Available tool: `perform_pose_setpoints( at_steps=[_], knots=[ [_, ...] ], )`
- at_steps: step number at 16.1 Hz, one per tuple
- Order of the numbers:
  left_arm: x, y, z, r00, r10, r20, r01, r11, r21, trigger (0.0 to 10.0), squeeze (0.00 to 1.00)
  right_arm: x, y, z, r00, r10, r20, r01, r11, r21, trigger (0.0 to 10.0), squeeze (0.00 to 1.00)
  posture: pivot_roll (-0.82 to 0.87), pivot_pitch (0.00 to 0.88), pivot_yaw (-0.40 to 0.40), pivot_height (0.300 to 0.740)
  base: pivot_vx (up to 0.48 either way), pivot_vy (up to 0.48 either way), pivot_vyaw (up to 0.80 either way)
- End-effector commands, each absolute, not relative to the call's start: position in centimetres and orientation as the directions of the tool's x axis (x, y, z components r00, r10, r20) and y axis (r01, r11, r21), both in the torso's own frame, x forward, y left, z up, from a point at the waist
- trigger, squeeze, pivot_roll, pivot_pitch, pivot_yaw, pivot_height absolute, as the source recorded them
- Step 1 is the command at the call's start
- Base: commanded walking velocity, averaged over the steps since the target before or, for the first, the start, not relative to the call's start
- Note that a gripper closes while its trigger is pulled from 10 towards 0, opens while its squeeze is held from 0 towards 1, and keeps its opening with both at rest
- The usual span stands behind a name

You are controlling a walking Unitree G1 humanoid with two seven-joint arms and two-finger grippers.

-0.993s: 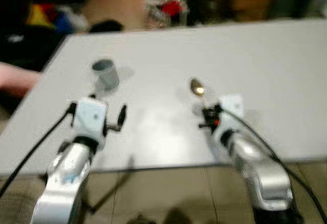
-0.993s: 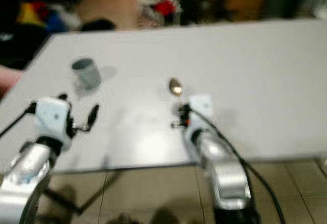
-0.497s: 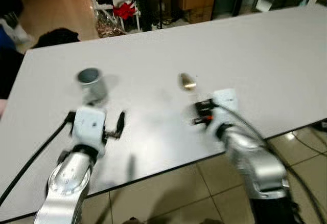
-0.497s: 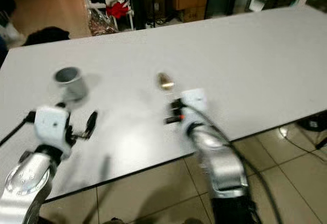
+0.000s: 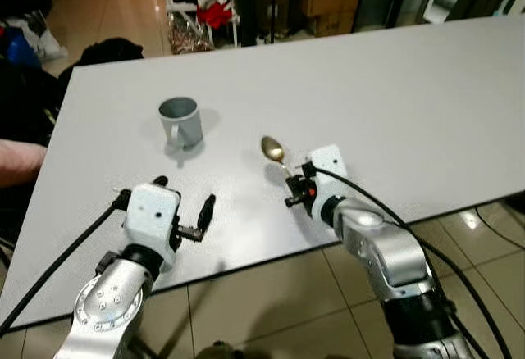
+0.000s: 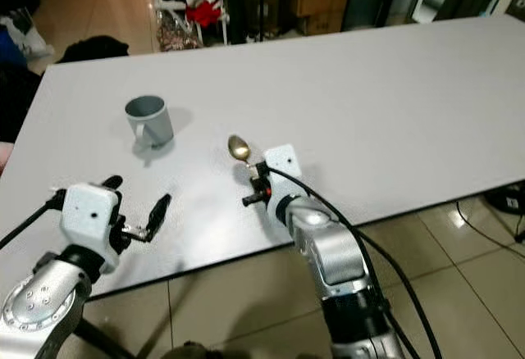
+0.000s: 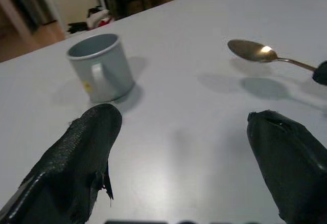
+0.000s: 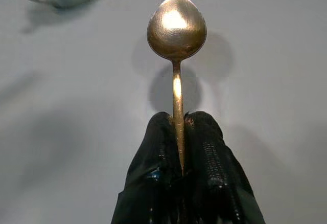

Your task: Setting the table

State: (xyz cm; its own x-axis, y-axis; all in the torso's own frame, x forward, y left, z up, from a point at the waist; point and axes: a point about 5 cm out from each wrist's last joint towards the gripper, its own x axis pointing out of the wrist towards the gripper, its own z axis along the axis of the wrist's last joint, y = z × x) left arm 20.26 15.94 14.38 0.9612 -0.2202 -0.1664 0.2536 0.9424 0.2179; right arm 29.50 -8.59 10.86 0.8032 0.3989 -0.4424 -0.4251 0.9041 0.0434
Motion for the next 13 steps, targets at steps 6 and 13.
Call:
perform_pose_setpoints(
  at_steps=[6,13],
  knots=[
    [19.7,15.6,14.6,0.936,-0.294,-0.194,0.334,0.916,0.221,10.0,0.0,30.6,-8.2,9.9,0.8,0.355,-0.484,-0.376,0.925,0.057,10.0,0.0,-0.04,0.06,0.059,0.74,0.0,0.0,0.0],
    [19.2,15.5,14.6,0.928,-0.309,-0.207,0.352,0.911,0.214,10.0,0.0,30.1,-6.5,9.4,0.768,0.384,-0.512,-0.393,0.914,0.097,10.0,0.0,-0.03,0.063,0.049,0.74,0.0,0.0,0.0]
  ],
)
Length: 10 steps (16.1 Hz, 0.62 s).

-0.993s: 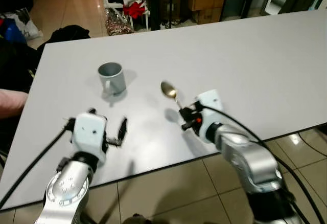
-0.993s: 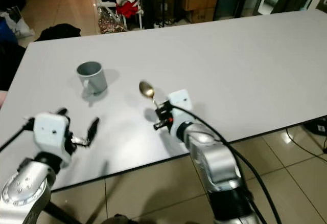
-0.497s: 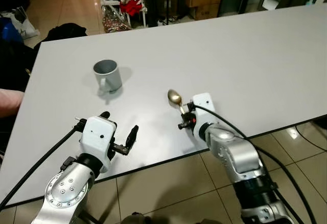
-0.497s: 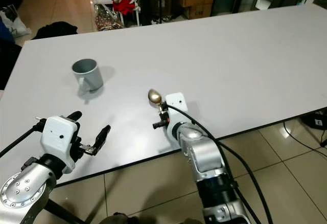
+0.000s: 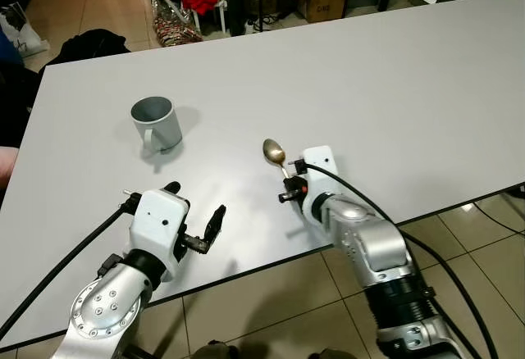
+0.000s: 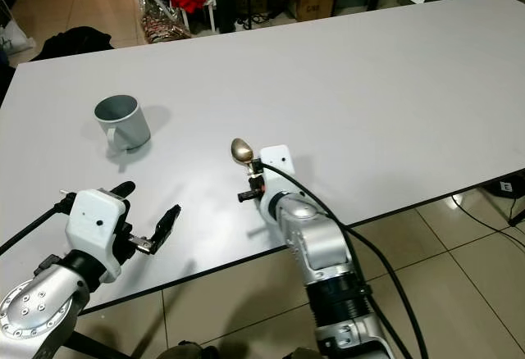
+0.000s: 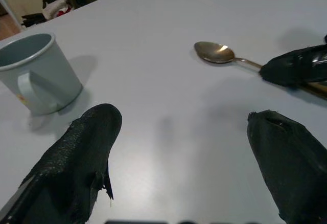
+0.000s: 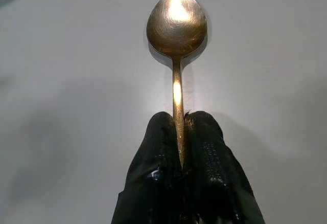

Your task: Setting the table

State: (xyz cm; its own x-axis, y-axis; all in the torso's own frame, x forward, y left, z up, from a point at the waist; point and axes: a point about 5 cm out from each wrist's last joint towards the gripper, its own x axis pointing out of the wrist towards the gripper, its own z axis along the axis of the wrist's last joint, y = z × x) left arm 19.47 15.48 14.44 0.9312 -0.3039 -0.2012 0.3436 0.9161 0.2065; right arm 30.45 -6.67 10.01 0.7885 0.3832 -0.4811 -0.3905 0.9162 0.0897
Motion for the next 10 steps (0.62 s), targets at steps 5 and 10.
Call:
perform_pose_setpoints(
  at_steps=[5,10],
  knots=[
    [19.18,15.6,14.56,0.929,-0.303,-0.212,0.348,0.912,0.218,10.0,0.0,29.41,-6.27,9.31,0.755,0.369,-0.542,-0.382,0.919,0.093,10.0,0.0,-0.04,0.069,0.052,0.74,0.0,0.0,0.0],
    [19.17,15.42,14.51,0.926,-0.311,-0.214,0.355,0.91,0.212,10.0,0.0,29.18,-6.48,9.3,0.747,0.355,-0.562,-0.369,0.925,0.093,10.0,1.0,-0.04,0.072,0.054,0.74,0.0,0.0,0.0]
  ],
)
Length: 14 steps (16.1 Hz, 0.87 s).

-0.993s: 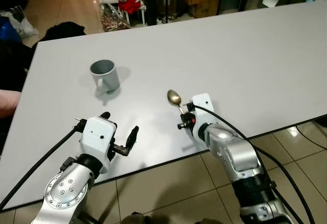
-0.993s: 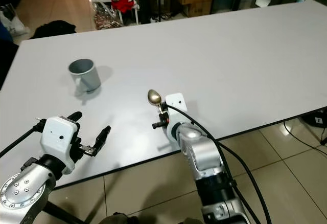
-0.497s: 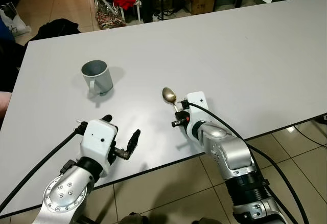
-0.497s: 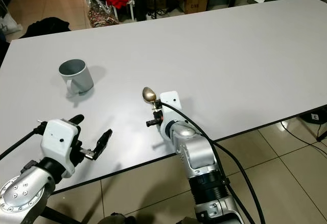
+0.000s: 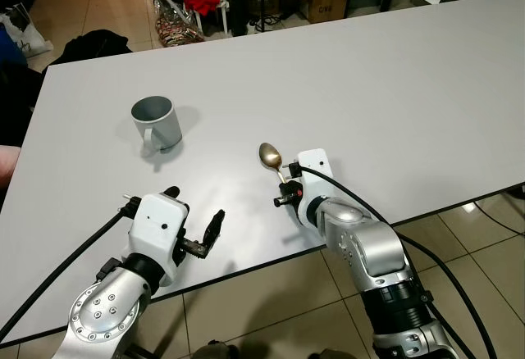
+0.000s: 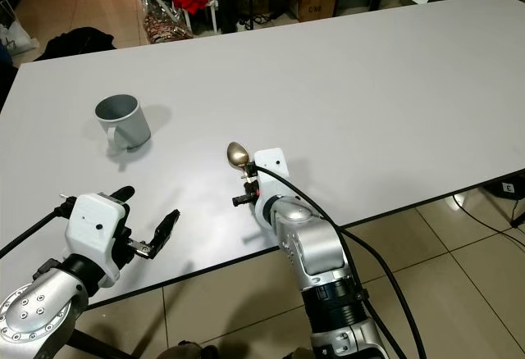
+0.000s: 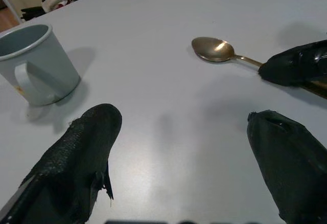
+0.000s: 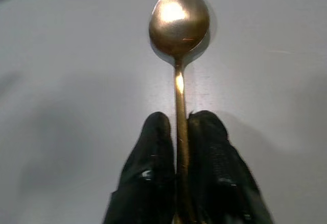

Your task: Setting the table

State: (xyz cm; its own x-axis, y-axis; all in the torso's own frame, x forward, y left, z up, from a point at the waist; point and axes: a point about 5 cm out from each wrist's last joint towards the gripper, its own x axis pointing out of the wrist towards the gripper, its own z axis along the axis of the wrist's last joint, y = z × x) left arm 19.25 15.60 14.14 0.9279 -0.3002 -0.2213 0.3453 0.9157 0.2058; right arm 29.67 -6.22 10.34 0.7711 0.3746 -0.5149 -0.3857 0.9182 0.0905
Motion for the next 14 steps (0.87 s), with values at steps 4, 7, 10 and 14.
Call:
perform_pose_setpoints(
  at_steps=[4,7,10,14],
  knots=[
    [19.5,15.6,14.8,0.936,-0.296,-0.189,0.334,0.918,0.215,10.0,0.0,29.5,-6.5,11.5,0.766,0.368,-0.527,-0.368,0.923,0.11,10.0,1.0,-0.04,0.064,0.054,0.74,0.0,0.0,0.0],
    [19.8,15.5,15.5,0.952,-0.273,-0.136,0.293,0.942,0.165,10.0,0.0,29.3,-7.2,13.8,0.802,0.368,-0.47,-0.364,0.926,0.102,10.0,1.0,-0.04,0.056,0.056,0.74,0.0,0.0,0.0],
    [19.7,14.9,16.5,0.989,-0.143,-0.037,0.146,0.984,0.1,10.0,0.0,27.7,-9.5,17.9,0.86,0.455,-0.231,-0.452,0.889,0.068,10.0,0.0,-0.05,0.038,0.064,0.74,0.0,0.0,0.0],
    [19.2,15.4,15.6,0.997,-0.032,-0.072,0.043,0.988,0.15,10.0,0.0,24.8,-12.0,16.4,0.898,0.412,-0.152,-0.408,0.911,0.061,10.0,0.0,-0.06,0.012,0.071,0.74,0.0,-0.431,0.0]
  ],
)
